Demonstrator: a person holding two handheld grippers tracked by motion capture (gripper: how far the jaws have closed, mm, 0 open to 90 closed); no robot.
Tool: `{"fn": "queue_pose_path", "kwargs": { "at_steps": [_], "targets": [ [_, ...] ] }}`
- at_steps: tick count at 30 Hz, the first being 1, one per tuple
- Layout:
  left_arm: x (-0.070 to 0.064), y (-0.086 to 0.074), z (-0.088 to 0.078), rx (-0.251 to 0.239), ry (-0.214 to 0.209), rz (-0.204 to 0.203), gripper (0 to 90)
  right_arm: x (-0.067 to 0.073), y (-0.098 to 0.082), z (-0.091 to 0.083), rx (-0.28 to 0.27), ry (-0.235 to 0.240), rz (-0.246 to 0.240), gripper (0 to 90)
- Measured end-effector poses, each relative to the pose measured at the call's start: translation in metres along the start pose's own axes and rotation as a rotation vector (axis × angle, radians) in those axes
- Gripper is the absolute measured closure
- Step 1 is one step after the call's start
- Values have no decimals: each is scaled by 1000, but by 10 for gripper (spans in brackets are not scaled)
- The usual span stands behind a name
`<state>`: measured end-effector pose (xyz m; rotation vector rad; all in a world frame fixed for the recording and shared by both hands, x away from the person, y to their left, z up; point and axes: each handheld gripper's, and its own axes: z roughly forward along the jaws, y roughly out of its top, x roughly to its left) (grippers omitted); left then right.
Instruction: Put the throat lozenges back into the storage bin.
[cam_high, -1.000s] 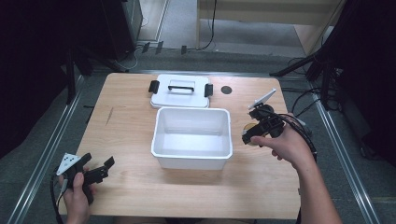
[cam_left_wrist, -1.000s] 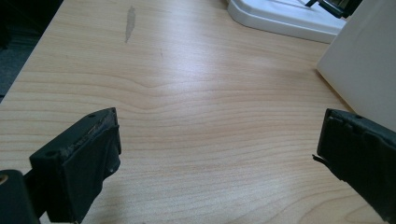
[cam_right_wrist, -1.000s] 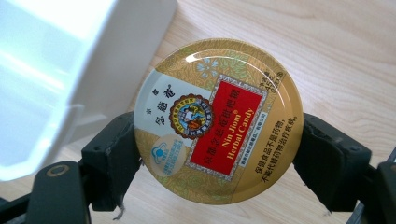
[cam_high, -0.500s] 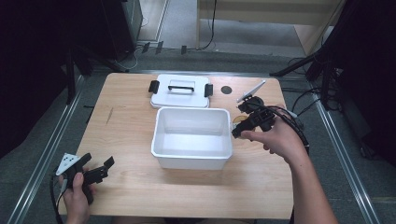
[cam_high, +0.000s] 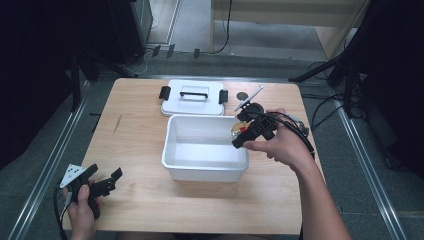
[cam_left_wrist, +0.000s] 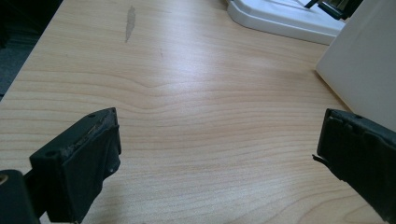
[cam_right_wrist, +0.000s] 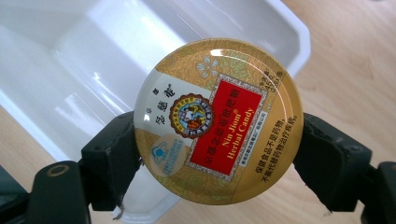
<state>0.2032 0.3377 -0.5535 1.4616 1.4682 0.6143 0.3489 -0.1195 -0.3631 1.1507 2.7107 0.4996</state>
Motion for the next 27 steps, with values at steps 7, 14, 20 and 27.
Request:
{"fn": "queue_pose_path", "kwargs": {
  "at_steps": [7,14,20,27],
  "targets": [
    [0,0,0,1,0,0,3,6,3,3,-44,81,-150,206],
    [0,0,0,3,-1,2,3,11,4,19,-13,45,-312,207],
    [0,0,0,2,-3,-1,3,13,2,32,19,36,-395,207],
    [0,0,0,3,-3,0,3,16,2,44,41,20,-438,207]
  ]
}}
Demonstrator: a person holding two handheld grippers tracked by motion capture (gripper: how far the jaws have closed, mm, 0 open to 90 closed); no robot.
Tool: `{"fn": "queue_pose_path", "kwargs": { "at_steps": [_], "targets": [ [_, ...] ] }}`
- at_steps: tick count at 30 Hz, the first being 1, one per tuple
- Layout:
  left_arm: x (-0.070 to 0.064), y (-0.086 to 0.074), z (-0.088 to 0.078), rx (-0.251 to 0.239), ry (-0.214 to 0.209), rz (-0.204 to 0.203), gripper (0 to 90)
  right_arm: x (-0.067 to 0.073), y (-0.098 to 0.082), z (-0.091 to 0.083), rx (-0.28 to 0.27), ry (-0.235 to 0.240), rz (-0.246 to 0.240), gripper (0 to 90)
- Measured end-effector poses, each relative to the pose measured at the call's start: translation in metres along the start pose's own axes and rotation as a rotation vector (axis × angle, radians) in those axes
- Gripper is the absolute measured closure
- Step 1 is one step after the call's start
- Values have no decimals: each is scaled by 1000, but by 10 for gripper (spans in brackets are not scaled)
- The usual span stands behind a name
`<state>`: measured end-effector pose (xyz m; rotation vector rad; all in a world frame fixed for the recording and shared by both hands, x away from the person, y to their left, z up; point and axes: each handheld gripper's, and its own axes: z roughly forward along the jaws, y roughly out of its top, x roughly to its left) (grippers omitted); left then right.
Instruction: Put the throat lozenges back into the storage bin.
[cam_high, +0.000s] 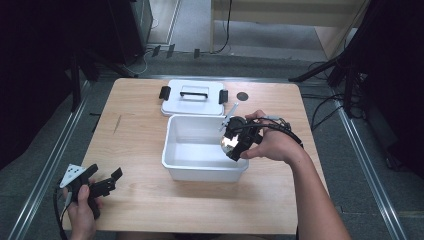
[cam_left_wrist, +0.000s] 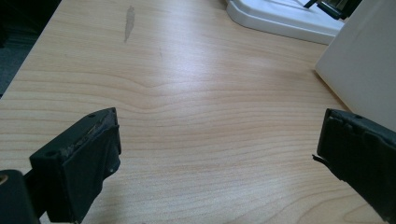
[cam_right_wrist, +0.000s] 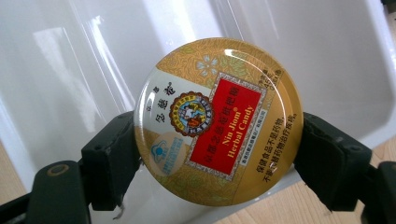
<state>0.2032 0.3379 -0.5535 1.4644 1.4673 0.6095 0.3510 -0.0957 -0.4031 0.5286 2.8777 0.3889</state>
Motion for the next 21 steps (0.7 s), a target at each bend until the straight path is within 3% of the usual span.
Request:
{"fn": "queue_pose_path", "kwargs": {
  "at_steps": [7,12,21],
  "targets": [
    [0,0,0,0,0,0,3,0,0,18,40,26,-20,207],
    [0,0,0,-1,0,-1,3,3,2,31,116,10,-26,206],
    [0,0,0,-1,-4,-3,3,2,2,35,120,-13,-32,205]
  ]
}}
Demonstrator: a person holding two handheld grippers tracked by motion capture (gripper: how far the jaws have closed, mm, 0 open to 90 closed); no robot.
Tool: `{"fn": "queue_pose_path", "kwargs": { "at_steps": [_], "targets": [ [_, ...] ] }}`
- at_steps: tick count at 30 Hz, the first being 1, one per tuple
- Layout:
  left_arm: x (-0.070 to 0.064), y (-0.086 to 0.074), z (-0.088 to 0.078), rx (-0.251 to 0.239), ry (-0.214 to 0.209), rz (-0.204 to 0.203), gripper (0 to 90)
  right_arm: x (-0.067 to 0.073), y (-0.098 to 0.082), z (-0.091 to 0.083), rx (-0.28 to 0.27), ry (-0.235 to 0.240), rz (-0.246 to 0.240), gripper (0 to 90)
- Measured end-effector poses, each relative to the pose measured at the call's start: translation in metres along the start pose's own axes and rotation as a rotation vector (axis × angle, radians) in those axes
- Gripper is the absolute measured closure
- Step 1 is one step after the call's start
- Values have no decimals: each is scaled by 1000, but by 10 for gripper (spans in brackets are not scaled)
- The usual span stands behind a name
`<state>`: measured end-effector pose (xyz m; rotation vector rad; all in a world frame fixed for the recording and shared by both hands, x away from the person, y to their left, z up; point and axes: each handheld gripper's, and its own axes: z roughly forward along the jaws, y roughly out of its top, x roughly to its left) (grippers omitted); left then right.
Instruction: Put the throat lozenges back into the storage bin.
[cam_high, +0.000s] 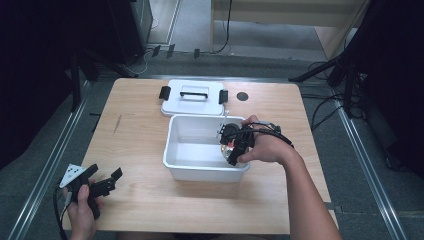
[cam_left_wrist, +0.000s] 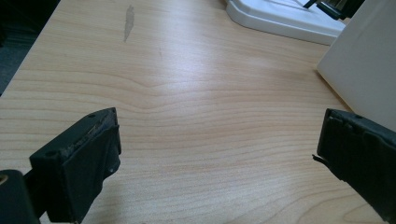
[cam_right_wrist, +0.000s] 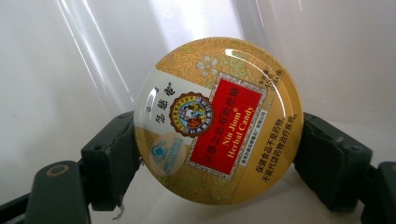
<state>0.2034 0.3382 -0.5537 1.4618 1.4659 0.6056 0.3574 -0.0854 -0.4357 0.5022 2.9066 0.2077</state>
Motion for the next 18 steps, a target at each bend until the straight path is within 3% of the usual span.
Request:
{"fn": "queue_pose_path", "kwargs": {
  "at_steps": [12,14,18],
  "targets": [
    [0,0,0,1,0,1,3,2,0,0,4,-6,1,207],
    [0,0,0,1,0,1,3,1,-1,0,-4,-9,-3,244],
    [0,0,0,2,0,1,3,-1,-4,-5,-45,-1,-1,414]
  ]
}}
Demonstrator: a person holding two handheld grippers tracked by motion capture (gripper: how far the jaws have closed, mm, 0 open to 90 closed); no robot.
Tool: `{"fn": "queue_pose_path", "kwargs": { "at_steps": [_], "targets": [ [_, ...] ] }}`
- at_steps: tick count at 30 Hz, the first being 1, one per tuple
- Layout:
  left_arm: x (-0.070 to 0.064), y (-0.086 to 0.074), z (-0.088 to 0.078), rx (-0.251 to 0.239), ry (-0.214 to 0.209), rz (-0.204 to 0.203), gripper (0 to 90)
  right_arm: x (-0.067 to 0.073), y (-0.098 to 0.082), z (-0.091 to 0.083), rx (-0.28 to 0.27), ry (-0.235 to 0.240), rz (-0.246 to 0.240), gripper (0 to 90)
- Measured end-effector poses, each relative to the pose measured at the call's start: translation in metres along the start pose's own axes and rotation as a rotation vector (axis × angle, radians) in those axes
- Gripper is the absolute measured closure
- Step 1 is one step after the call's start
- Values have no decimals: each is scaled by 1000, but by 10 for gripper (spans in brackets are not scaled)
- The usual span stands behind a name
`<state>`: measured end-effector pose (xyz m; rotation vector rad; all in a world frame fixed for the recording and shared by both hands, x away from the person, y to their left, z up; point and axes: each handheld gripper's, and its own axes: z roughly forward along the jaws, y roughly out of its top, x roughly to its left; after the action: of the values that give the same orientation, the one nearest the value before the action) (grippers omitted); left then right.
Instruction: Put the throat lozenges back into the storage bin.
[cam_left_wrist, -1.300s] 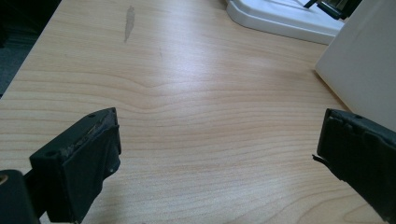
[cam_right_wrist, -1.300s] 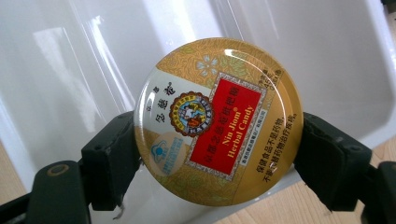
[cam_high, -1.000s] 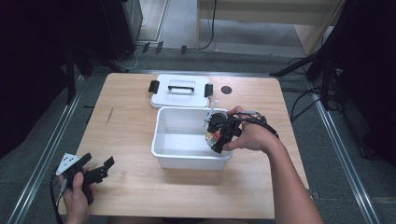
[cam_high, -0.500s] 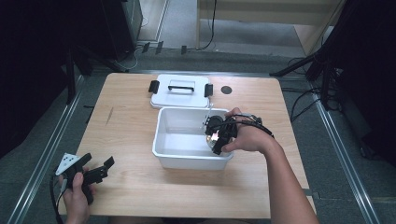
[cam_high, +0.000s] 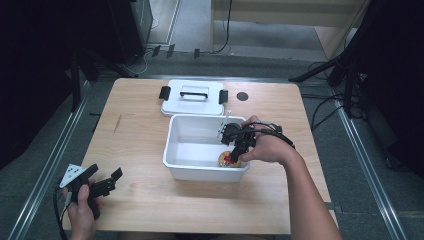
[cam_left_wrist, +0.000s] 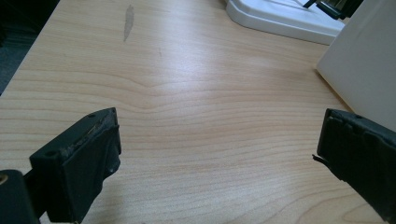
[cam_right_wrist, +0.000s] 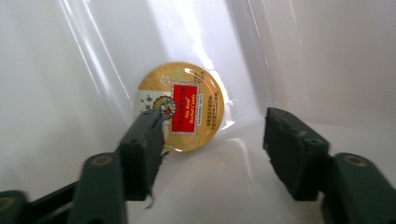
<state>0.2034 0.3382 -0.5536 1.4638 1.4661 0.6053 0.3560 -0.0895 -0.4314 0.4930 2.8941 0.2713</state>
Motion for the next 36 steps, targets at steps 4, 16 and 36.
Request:
{"fn": "queue_pose_path", "kwargs": {
  "at_steps": [4,16,36],
  "targets": [
    [0,0,0,1,0,1,3,-1,-1,-7,-42,12,6,489],
    [0,0,0,2,-1,4,3,-1,-8,-41,-155,21,44,513],
    [0,0,0,3,0,6,3,-17,-79,-76,-163,-42,191,467]
  ]
}}
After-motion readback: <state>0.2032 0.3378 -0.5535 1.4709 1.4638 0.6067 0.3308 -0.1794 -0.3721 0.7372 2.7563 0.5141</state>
